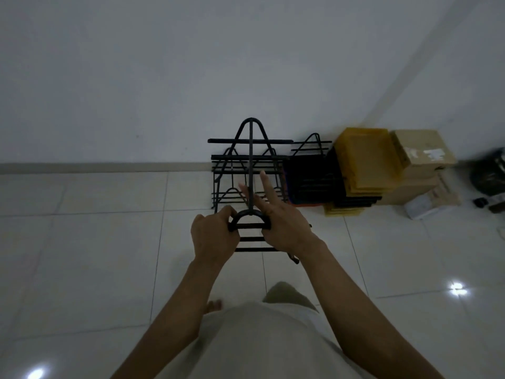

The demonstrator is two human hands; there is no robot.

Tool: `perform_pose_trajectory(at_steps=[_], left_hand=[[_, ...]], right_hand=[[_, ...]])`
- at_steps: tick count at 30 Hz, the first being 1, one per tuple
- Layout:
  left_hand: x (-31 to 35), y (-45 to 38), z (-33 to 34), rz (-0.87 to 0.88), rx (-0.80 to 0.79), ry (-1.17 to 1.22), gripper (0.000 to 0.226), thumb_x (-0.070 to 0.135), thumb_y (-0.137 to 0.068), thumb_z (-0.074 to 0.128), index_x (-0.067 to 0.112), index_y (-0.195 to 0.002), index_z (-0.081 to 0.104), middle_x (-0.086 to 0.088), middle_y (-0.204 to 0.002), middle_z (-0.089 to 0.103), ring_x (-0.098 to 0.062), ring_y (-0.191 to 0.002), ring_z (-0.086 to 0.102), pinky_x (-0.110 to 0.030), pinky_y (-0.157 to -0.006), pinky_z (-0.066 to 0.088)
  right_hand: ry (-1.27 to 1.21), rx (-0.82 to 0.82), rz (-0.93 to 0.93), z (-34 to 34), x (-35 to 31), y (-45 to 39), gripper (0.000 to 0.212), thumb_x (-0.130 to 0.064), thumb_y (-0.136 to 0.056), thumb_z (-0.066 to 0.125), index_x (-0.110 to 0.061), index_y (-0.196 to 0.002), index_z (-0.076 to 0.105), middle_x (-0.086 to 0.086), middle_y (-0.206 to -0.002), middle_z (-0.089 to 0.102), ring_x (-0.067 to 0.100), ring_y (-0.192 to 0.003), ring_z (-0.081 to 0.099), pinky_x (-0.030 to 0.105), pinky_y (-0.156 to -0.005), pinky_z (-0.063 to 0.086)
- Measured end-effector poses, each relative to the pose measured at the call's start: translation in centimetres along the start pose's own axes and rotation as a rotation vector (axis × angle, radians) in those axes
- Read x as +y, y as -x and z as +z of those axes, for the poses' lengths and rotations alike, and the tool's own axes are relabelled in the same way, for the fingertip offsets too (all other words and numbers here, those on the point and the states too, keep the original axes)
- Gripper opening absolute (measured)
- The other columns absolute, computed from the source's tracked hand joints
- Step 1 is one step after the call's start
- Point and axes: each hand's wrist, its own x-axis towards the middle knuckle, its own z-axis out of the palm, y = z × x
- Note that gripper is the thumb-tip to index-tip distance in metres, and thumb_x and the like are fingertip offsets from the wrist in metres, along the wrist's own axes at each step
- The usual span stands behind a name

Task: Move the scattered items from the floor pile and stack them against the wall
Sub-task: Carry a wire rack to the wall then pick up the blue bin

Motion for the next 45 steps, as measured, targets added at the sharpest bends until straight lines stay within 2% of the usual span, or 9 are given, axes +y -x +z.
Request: perform_pose_trajectory(at_steps=[4,8,11,15,21,29,34,41,45], left_hand=[[1.0,-5.3,2.9,0.036,-0.012,-0.007,0.03,-0.005,-0.054,0.071,0.018,-0.074,0.066,0.002,-0.044,0.053,-0.024,-0.038,0.048,-0.026,-0.059,0.032],[2.9,-10.7,6.9,0.056,0.029,0.0,0.025,-0.003,-0.057,0.071,0.018,-0.069,0.063,0.002,-0.045,0.054,-0.021,-0.037,0.049,-0.024,-0.058,0.029],[3.6,-13.0,9.0,0.031,0.022,0.01,0.025,-0.003,-0.058,0.071,0.018,-0.065,0.058,0.002,-0.044,0.053,-0.02,-0.037,0.045,-0.025,-0.059,0.028],[3.4,-16.2,13.8,0.023,0.042,0.025,0.019,0.0,-0.065,0.071,0.016,-0.073,0.064,0.001,-0.047,0.056,-0.018,-0.038,0.043,-0.027,-0.061,0.03],[-0.6,-21.3,22.6,0.059,0.058,-0.028,0.027,-0.003,-0.057,0.072,0.019,-0.072,0.065,0.004,-0.044,0.054,-0.012,-0.037,0.032,-0.025,-0.058,0.029],[-9.1,-26.6,37.3,0.169,0.174,-0.103,0.031,-0.001,-0.052,0.076,0.02,-0.074,0.071,0.004,-0.041,0.053,-0.017,-0.033,0.045,-0.019,-0.051,0.025],[-13.3,-28.3,44.9,0.269,0.281,-0.075,0.023,0.003,-0.065,0.073,0.02,-0.081,0.072,0.003,-0.046,0.057,-0.016,-0.037,0.048,-0.019,-0.048,0.029],[-15.0,-30.3,48.5,0.297,0.318,-0.044,0.013,0.004,-0.069,0.066,0.016,-0.075,0.069,0.001,-0.047,0.057,-0.018,-0.038,0.047,-0.024,-0.053,0.028],[-15.3,-32.2,48.3,0.286,0.298,-0.071,0.015,0.003,-0.066,0.067,0.017,-0.071,0.065,0.001,-0.046,0.055,-0.019,-0.038,0.046,-0.024,-0.052,0.027]], right_hand=[[-0.001,0.007,0.03,-1.3,4.1,-3.5,0.118,0.008,-0.071,0.055,-0.054,-0.148,-0.01,0.001,-0.16,-0.024,0.012,-0.057,0.049,0.023,-0.04,0.037],[0.016,-0.009,0.021,-2.6,9.6,-8.1,0.116,0.006,-0.075,0.056,-0.055,-0.147,-0.012,0.003,-0.161,-0.021,0.015,-0.057,0.054,0.025,-0.043,0.044],[0.009,-0.025,-0.014,-2.9,12.3,-10.3,0.114,0.003,-0.078,0.057,-0.055,-0.146,-0.013,0.003,-0.161,-0.022,0.015,-0.062,0.057,0.022,-0.043,0.038],[0.029,-0.042,-0.035,-1.6,17.1,-13.5,0.116,0.004,-0.079,0.058,-0.057,-0.145,-0.016,0.003,-0.161,-0.022,0.013,-0.063,0.056,0.021,-0.043,0.04],[0.025,0.004,-0.036,5.8,23.8,-19.2,0.12,0.004,-0.078,0.059,-0.061,-0.14,-0.02,0.001,-0.161,-0.022,0.012,-0.058,0.051,0.026,-0.043,0.046],[0.069,0.099,-0.046,19.3,32.8,-26.9,0.115,0.0,-0.077,0.058,-0.057,-0.144,-0.016,0.002,-0.162,-0.016,0.011,-0.06,0.051,0.03,-0.048,0.051],[0.038,0.147,-0.097,25.4,37.1,-29.5,0.112,0.002,-0.079,0.055,-0.059,-0.144,-0.015,0.005,-0.163,-0.009,0.015,-0.059,0.056,0.03,-0.049,0.05],[0.042,0.227,-0.117,28.5,40.0,-31.6,0.115,0.002,-0.078,0.06,-0.06,-0.144,-0.012,0.0,-0.163,0.003,0.015,-0.061,0.056,0.033,-0.05,0.052],[0.014,0.191,-0.123,28.0,40.7,-34.1,0.112,-0.003,-0.079,0.061,-0.058,-0.145,-0.01,-0.003,-0.16,0.011,0.007,-0.054,0.049,0.023,-0.045,0.04]])
